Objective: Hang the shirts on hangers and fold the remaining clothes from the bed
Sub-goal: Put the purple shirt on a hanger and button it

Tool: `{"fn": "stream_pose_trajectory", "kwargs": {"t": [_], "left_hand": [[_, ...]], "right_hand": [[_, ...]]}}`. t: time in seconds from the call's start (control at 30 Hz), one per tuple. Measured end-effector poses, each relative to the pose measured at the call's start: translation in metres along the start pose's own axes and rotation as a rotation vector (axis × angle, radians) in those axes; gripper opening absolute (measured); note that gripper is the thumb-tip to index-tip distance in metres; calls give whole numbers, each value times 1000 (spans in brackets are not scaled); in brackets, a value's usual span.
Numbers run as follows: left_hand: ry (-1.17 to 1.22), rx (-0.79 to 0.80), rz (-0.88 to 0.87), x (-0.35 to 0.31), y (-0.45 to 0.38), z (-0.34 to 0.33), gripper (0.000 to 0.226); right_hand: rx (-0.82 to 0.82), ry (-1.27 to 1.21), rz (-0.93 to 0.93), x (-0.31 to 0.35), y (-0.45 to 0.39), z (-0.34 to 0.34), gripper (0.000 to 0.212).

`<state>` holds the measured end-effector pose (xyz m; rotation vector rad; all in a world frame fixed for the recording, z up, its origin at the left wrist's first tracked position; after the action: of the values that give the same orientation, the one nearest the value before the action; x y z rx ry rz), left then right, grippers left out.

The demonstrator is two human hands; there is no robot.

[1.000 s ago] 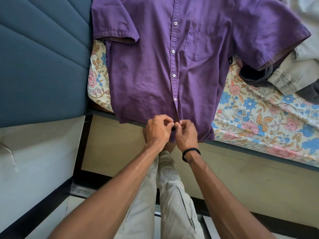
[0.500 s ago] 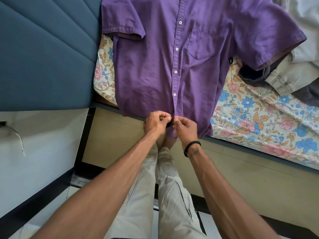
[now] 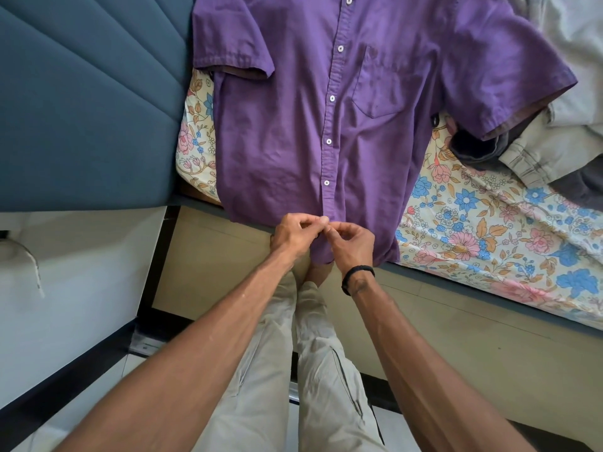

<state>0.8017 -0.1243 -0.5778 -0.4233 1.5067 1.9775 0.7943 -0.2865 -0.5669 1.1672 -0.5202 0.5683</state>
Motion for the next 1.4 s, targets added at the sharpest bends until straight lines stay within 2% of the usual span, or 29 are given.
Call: {"fn": "stream_pose_trajectory", "kwargs": {"t": [0.07, 0.23, 0.3, 0.37, 0.43, 0.53, 0.6, 0.67, 0.73, 0.83, 0.97, 1.1, 1.23, 1.33, 1.4], "left_hand": [[-4, -24, 0, -5, 2, 1, 48], [51, -85, -35, -10, 4, 5, 20], [112, -78, -47, -10, 3, 6, 9], [139, -52, -44, -10, 2, 5, 15], [144, 2, -2, -14, 5, 1, 13], [-81, -20, 11, -15, -2, 4, 13], [-229, -130, -3, -27, -3, 18, 18], [-280, -195, -35, -42, -5, 31, 22], [-287, -238, -97, -67, -15, 46, 22], [-255, -332, -230, -118, -49, 78, 21], [-229, -450, -430, -215, -105, 125, 20], [-345, -528, -578, -310, -168, 166, 24], [-570, -493, -655, -374, -232, 189, 35], [-773, -359, -616, -400, -279, 197, 45], [-843, -276, -578, -408, -301, 203, 46]], "right_hand": [[-23, 8, 9, 1, 2, 0, 10], [47, -31, 29, 4, 7, -3, 12], [141, -160, -71, -1, 5, -5, 10], [263, -369, -256, -8, 5, -8, 6], [351, -487, -416, -11, 6, -8, 10], [349, -437, -490, -11, 1, 0, 13], [214, -201, -390, 0, -15, 14, 16], [76, 6, -269, 16, -32, 28, 16], [39, 22, -197, 48, -52, 32, 19], [31, 140, 16, 123, -88, 28, 25], [-21, 271, 292, 244, -136, 12, 21], [-87, 445, 524, 356, -179, -7, 18], [-150, 578, 652, 432, -231, -29, 11], [-183, 667, 721, 474, -277, -43, 23], [-179, 831, 748, 490, -303, -53, 23]]}}
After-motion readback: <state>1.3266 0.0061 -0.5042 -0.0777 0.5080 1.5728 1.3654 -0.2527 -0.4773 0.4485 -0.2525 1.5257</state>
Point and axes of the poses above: each hand's wrist, its own y-axis away from the middle knuckle, its own z-axis out of the back of the hand, x = y × z, the point moved 7 cm from there along -y, towards the middle knuckle, and after that the axes turned 1 degree about -z, right-handed, at the moved point
